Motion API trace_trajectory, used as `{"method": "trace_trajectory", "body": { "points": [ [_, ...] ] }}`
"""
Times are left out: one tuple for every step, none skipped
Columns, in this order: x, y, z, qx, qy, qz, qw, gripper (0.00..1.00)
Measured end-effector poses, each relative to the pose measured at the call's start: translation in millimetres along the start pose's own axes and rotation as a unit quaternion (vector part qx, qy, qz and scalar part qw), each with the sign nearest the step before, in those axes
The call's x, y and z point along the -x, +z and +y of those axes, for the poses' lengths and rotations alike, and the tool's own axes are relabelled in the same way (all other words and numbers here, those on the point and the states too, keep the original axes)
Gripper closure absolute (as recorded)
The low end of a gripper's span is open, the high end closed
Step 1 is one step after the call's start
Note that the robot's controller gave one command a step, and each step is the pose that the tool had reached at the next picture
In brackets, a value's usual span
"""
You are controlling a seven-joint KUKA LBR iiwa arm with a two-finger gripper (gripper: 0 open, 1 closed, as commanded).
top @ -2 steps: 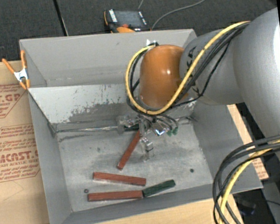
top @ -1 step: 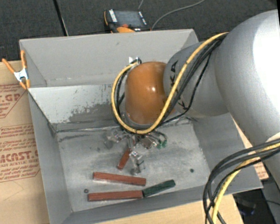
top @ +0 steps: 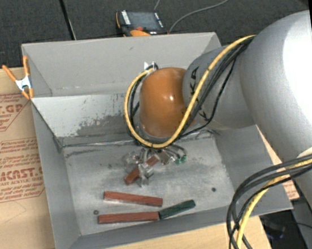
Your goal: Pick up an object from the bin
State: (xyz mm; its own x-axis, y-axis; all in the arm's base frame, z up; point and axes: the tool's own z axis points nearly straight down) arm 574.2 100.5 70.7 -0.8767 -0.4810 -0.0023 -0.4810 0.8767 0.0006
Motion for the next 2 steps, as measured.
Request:
{"method": "trace_trajectory", "body": {
  "points": [
    [7.8,-117.0,-3.5,-0.002,-0.049,-0.0043,0.9988,1.00],
    [1.8,-182.9,-15.8,-0.002,-0.205,-0.0022,0.9788,1.00]
  ]
}}
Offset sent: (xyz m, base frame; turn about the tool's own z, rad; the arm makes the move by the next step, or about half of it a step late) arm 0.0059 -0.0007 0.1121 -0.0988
